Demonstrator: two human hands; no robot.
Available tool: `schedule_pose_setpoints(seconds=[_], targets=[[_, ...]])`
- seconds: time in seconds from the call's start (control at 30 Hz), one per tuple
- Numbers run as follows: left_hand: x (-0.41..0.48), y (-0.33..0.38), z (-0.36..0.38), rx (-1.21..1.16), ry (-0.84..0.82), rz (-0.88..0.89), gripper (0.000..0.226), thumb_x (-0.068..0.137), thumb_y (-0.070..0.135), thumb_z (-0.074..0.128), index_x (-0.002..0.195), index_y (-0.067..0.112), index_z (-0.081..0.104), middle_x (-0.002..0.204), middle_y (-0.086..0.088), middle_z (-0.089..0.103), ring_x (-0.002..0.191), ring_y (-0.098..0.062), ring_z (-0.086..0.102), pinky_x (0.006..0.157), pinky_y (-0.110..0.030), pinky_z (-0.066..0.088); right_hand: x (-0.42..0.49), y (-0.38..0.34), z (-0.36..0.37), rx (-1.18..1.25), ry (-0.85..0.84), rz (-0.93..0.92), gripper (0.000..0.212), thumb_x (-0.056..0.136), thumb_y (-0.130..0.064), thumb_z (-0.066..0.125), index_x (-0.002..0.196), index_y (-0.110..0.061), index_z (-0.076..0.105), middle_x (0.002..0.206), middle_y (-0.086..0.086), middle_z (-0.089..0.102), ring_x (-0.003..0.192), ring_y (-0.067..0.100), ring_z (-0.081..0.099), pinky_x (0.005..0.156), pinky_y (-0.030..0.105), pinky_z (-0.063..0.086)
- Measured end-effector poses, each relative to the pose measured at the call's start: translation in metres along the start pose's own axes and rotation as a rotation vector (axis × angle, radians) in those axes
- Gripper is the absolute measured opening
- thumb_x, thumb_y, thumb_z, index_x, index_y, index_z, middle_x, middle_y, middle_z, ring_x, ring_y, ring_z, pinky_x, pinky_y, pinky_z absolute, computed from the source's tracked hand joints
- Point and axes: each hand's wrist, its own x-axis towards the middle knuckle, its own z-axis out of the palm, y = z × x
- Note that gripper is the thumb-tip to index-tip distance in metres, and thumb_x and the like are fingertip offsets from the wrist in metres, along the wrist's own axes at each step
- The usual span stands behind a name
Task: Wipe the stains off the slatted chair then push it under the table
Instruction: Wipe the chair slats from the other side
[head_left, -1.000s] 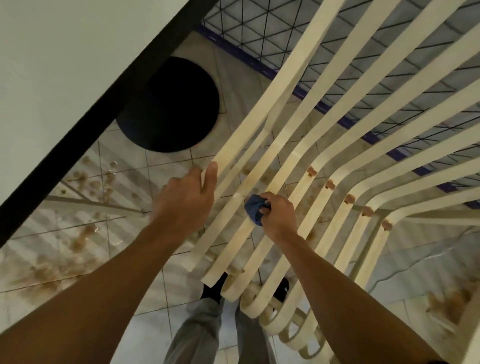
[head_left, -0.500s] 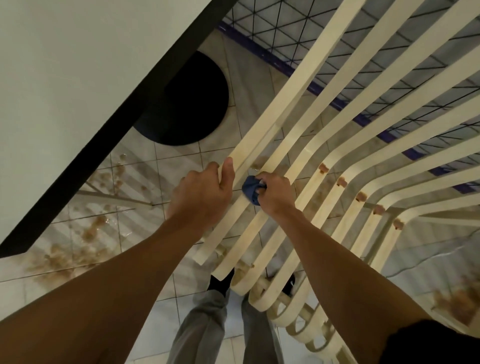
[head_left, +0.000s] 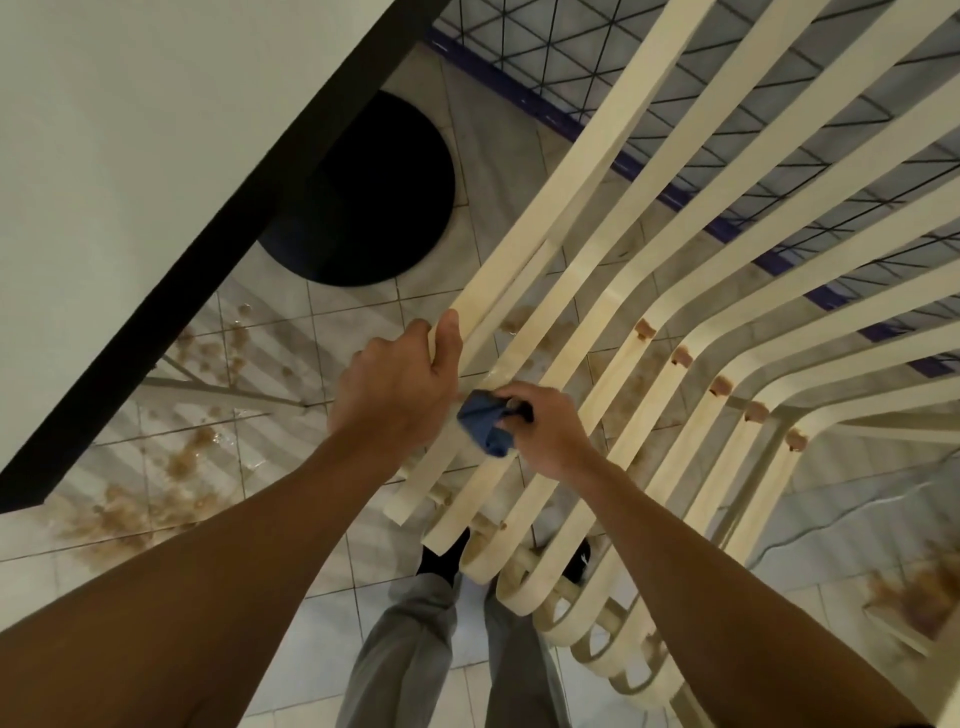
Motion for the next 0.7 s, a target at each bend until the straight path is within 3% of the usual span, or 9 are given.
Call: schedule_pose_setpoints(seconds=[0.13,0.2,0.4,0.5,0.6,0.7], targets=[[0.001,0.000,0.000,0.005,-0.009,-0.015,0.062,0.092,0.064,0.005,0.083,0.020,0.047,0.061,-0.002,0.052,0.062,-0.025,0.056,0.060,-0.038,0.049,0.010,0.014,-0.031,0.008,0.317,0.138,0.036,0.090,0.004,0.056,0.121,-0.012,0.067,0.113,0.007,0.066,0.100,0.016,0.057,0.084,0.013,0.036],[0.000,0.000,0.000,0.000,0.000,-0.015,0.064,0.091,0.065,0.003,0.083,0.021,0.048,0.061,-0.002,0.052,0.061,-0.025,0.056,0.061,-0.040,0.052,0.016,0.024,-0.039,-0.052,0.377,0.179,0.037,0.090,0.002,0.055,0.122,-0.012,0.066,0.114,0.011,0.067,0.106,0.026,0.060,0.083,0.020,0.039],[0.000,0.002,-0.001,-0.004,0.000,-0.020,0.066,0.089,0.066,0.003,0.087,0.019,0.050,0.062,-0.001,0.053,0.062,-0.024,0.059,0.061,-0.040,0.054,0.009,0.015,-0.031,-0.177,0.285,0.169,0.035,0.089,-0.003,0.057,0.121,-0.014,0.067,0.111,0.010,0.068,0.104,0.028,0.062,0.074,0.020,0.039],[-0.001,0.002,-0.001,0.004,0.000,-0.021,0.066,0.090,0.065,0.004,0.086,0.019,0.050,0.063,-0.002,0.053,0.063,-0.024,0.059,0.063,-0.042,0.054,-0.005,0.011,-0.013,-0.210,0.188,0.113,0.037,0.089,-0.003,0.058,0.122,-0.015,0.066,0.114,0.008,0.066,0.107,0.027,0.060,0.080,0.024,0.042],[-0.001,0.000,0.000,0.008,0.005,-0.031,0.070,0.089,0.067,0.002,0.089,0.018,0.052,0.067,-0.005,0.057,0.066,-0.026,0.060,0.065,-0.043,0.055,-0.019,0.014,0.002,-0.257,0.093,0.052,0.038,0.089,-0.002,0.056,0.123,-0.016,0.065,0.114,0.007,0.063,0.106,0.026,0.057,0.077,0.025,0.039],[-0.001,-0.001,0.001,-0.011,0.007,-0.016,0.074,0.089,0.068,0.001,0.091,0.017,0.055,0.067,-0.004,0.058,0.063,-0.024,0.060,0.061,-0.042,0.056,-0.012,0.019,-0.002,-0.239,0.098,0.052,0.038,0.088,0.001,0.054,0.120,-0.015,0.067,0.111,0.008,0.064,0.103,0.026,0.059,0.079,0.028,0.045]])
